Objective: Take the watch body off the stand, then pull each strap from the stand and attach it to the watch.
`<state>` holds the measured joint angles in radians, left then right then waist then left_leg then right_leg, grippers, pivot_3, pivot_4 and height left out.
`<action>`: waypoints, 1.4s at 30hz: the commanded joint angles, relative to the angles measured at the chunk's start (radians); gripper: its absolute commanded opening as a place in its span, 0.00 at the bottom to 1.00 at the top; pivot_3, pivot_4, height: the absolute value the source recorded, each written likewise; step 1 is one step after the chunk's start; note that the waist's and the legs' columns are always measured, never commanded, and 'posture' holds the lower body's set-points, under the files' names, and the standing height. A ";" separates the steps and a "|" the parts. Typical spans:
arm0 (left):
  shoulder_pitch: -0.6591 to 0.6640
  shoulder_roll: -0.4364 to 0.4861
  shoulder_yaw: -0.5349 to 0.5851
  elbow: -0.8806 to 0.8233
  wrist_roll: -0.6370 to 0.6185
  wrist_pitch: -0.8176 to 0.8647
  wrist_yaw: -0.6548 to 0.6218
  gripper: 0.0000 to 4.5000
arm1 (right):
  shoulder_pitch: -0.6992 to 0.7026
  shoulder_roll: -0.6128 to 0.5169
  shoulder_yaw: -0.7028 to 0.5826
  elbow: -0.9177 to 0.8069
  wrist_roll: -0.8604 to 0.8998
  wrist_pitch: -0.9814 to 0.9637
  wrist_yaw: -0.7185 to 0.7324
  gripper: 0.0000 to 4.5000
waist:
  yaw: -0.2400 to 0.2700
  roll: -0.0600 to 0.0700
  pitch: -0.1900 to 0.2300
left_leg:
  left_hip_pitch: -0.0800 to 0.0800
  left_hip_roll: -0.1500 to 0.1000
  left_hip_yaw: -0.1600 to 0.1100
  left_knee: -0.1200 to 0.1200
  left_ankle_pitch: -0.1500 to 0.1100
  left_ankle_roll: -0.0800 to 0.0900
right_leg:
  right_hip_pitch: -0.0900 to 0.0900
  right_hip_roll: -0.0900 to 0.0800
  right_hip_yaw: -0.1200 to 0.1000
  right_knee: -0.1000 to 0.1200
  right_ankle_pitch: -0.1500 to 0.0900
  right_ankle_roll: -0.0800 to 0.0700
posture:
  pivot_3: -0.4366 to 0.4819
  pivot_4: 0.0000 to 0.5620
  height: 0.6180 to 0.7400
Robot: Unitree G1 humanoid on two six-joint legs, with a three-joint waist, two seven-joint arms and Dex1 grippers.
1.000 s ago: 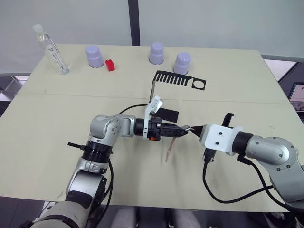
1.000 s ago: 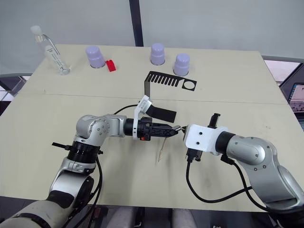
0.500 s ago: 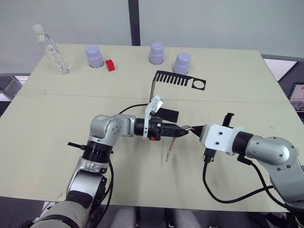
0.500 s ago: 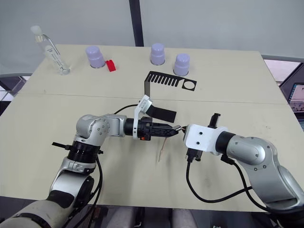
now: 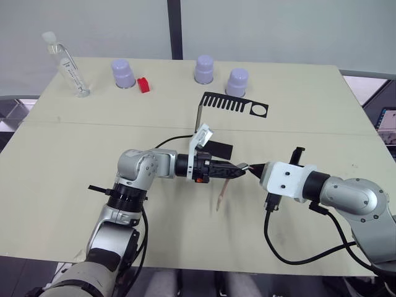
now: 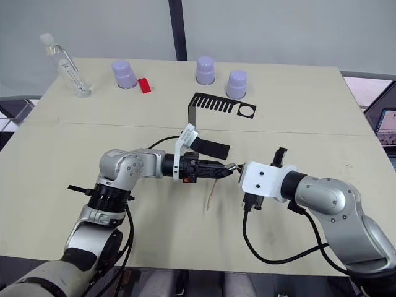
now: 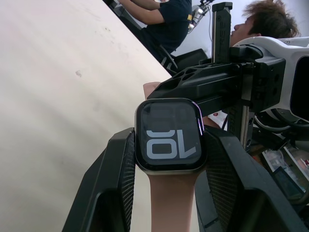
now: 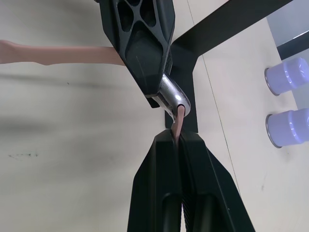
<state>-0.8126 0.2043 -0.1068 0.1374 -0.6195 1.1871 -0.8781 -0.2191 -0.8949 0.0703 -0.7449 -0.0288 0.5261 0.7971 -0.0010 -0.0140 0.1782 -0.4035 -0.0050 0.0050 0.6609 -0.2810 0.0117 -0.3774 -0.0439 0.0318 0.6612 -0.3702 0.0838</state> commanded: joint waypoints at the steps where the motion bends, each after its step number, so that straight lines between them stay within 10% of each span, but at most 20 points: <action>1: -0.040 -0.072 -0.060 -0.052 -0.046 -0.012 -0.039 0.35 | -0.027 0.009 0.013 -0.059 0.024 -0.025 0.018 0.00 | 0.000 0.000 0.000 | 0.000 0.000 0.000 0.000 0.000 0.000 | 0.000 0.000 0.000 0.000 0.000 0.000 | 0.48 0.27 1.00; 5: -0.035 -0.031 -0.091 -0.039 -0.003 -0.076 -0.070 0.35 | -0.003 0.007 -0.028 -0.092 0.049 -0.015 0.023 0.00 | 0.000 0.000 0.000 | 0.000 0.000 0.000 0.000 0.000 0.000 | 0.000 0.000 0.000 0.000 0.000 0.000 | 0.48 0.27 1.00; 8: -0.051 0.005 -0.085 -0.009 0.015 -0.102 -0.094 0.35 | 0.068 0.001 -0.127 -0.157 0.160 0.043 0.078 0.21 | 0.004 0.000 0.000 | 0.000 0.000 0.000 0.000 0.000 0.000 | 0.000 0.000 0.000 0.000 0.000 0.000 | 0.48 0.27 1.00; 15: -0.032 0.120 -0.164 -0.059 0.109 -0.306 -0.207 0.35 | 0.202 0.058 -0.446 -0.271 0.541 0.257 0.125 0.99 | -0.002 0.000 0.000 | 0.001 0.000 0.000 0.000 0.000 0.000 | 0.001 0.001 0.000 -0.001 0.000 0.000 | 0.48 0.27 1.00; 22: 0.055 0.309 -0.248 -0.064 0.408 -1.053 -0.357 0.35 | 0.262 0.056 -0.630 -0.250 0.802 0.349 0.060 0.99 | -0.001 0.000 0.000 | 0.002 0.000 0.001 -0.002 -0.001 0.000 | 0.001 0.000 0.001 -0.004 0.000 0.000 | 0.48 0.27 1.00; 31: 0.089 0.360 -0.209 0.145 0.596 -1.880 -0.309 0.35 | 0.330 0.031 -0.567 -0.268 0.802 0.290 -0.009 0.99 | 0.003 0.000 0.000 | 0.001 0.000 0.001 -0.002 -0.005 0.008 | 0.001 -0.002 0.001 -0.005 0.000 0.000 | 0.48 0.27 1.00; 42: 0.054 0.369 -0.202 0.311 0.637 -2.133 -0.204 0.35 | 0.330 0.001 -0.491 -0.248 0.757 0.211 -0.049 0.99 | 0.000 0.000 0.000 | 0.001 0.000 0.002 -0.001 -0.005 0.009 | 0.001 -0.001 0.000 -0.003 0.000 0.000 | 0.48 0.27 1.00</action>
<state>-0.7422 0.5686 -0.3218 0.4545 0.0364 -0.9403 -1.1020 0.1186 -0.8879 -0.4172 -0.9527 0.7294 0.7613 0.7655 -0.0007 -0.0137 0.1780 -0.4027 -0.0048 0.0067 0.6604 -0.2864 0.0204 -0.3766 -0.0446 0.0321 0.6591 -0.3702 0.0838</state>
